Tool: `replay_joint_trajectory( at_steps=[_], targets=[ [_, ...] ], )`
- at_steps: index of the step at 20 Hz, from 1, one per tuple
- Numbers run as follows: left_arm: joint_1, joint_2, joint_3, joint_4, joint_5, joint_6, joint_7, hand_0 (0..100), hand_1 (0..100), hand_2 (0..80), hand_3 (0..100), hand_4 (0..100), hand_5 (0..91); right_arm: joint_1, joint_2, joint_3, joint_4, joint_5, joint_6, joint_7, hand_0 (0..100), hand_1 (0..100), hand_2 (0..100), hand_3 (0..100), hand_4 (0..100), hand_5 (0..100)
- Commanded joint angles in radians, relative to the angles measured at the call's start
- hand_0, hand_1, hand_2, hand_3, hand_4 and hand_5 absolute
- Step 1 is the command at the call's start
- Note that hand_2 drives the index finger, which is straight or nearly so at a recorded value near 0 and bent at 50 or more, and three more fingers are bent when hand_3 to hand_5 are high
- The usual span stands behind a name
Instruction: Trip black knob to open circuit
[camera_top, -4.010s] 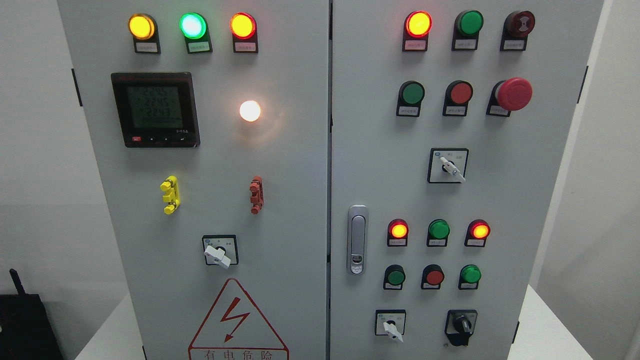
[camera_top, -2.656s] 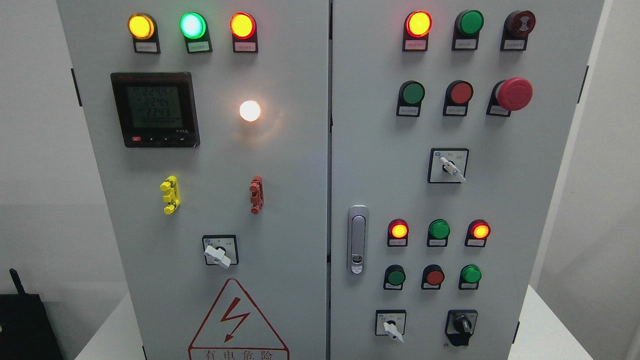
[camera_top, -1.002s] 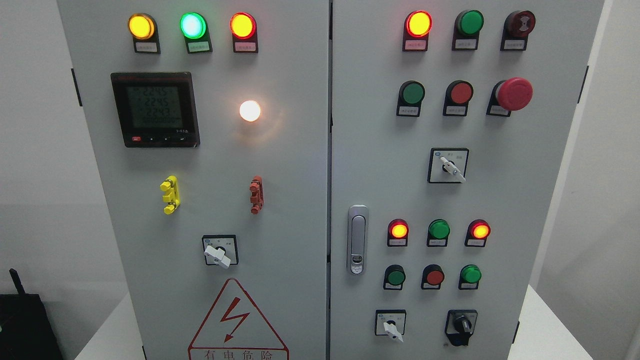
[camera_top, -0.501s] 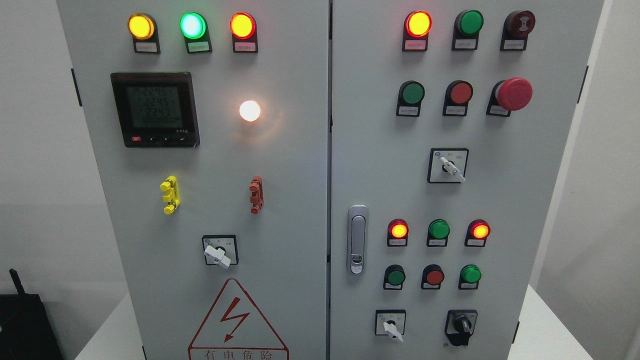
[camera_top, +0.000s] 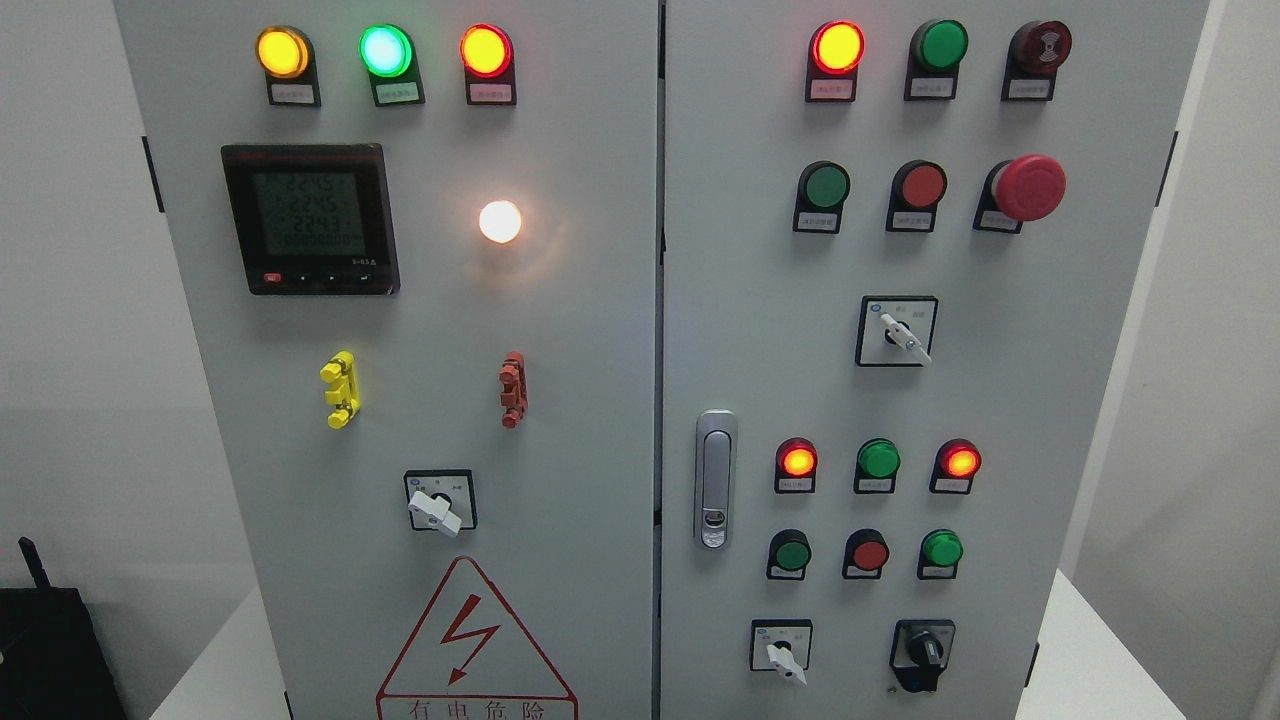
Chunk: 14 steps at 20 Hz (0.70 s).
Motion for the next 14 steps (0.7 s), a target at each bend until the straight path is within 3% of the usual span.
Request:
replay_joint_trajectory(
  at_steps=[1,5,14],
  targets=[
    [-0.002,0.0,0.002,0.0,0.002,-0.003,0.0,12,39,0.0,0,0,0.0,-0.016,0.002,0.014,-0.041,0.0,-0.005,-0.014,0,0,0,97,84,85],
    [-0.002,0.0,0.002,0.0,0.002,-0.003,0.0,12,39,0.0,0,0,0.0,-0.049,0.002,0.028,-0.047,0.003,0.004,-0.022,0,0,0,100,91,93],
    [-0.002,0.0,0.002,0.0,0.002,-0.002,0.0,12,39,0.0,0,0,0.0,-0.151,0.002,0.028,-0.061,0.007,0.065,-0.042,0,0,0,100,98,97]
  ],
)
